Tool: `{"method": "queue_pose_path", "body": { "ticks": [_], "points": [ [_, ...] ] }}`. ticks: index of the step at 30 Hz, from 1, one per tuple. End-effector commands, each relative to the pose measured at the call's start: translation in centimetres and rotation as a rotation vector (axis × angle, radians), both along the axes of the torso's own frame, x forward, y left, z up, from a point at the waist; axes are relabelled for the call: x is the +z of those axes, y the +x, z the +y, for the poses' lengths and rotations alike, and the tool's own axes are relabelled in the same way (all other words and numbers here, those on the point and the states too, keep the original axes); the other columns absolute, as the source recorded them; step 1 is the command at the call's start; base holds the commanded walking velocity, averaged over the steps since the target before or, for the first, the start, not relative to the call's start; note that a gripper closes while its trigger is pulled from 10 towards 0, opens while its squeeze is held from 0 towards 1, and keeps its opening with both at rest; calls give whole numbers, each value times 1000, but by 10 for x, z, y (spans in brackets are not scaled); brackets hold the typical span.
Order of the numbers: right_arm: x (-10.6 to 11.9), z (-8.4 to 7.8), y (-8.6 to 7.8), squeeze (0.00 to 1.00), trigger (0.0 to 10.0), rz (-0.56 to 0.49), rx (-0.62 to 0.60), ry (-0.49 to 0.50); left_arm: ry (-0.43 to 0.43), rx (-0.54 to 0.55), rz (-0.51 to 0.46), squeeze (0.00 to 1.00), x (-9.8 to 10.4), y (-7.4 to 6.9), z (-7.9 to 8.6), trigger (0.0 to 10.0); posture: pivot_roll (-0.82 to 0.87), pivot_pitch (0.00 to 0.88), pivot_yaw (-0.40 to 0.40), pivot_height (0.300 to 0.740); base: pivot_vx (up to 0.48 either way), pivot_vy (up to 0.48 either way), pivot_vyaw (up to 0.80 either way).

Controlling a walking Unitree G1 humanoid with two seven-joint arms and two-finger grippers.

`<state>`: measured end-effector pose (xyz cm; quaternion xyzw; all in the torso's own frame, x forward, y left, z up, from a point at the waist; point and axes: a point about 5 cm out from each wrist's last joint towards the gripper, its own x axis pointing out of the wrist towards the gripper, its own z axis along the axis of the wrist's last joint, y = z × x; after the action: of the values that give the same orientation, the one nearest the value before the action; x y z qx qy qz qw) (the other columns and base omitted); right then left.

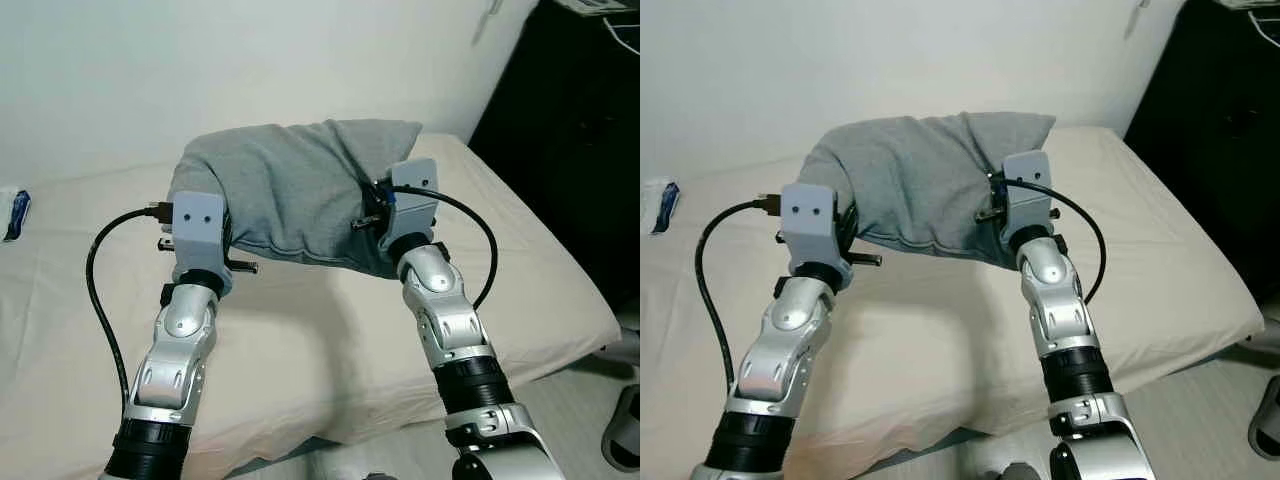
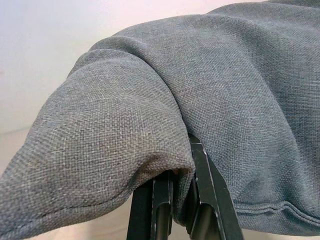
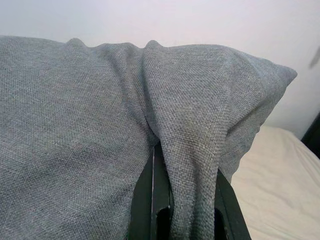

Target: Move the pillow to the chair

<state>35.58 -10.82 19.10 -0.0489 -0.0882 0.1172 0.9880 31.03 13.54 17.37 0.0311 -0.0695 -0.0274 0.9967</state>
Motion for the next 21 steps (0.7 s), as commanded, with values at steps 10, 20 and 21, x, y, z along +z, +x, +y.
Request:
{"method": "queue_pose_path", "body": {
  "ticks": [10, 20, 21],
  "points": [
    [-2, 16, -2, 0, 10000, 10, 59, 32, 13, -75, -23, 0, 2, -3, -15, 10000, -19, 97, -40, 740, 0, 0, 0],
    [-21, 15, -2, 0, 10000, 94, 39, -9, 25, -97, 9, 0, -9, -5, -21, 10000, -22, 97, -39, 740, 0, 0, 0],
    [-21, 15, -2, 0, 10000, 94, 39, -9, 25, -97, 9, 0, -9, -5, -21, 10000, -22, 97, -39, 740, 0, 0, 0]
  ]
}}
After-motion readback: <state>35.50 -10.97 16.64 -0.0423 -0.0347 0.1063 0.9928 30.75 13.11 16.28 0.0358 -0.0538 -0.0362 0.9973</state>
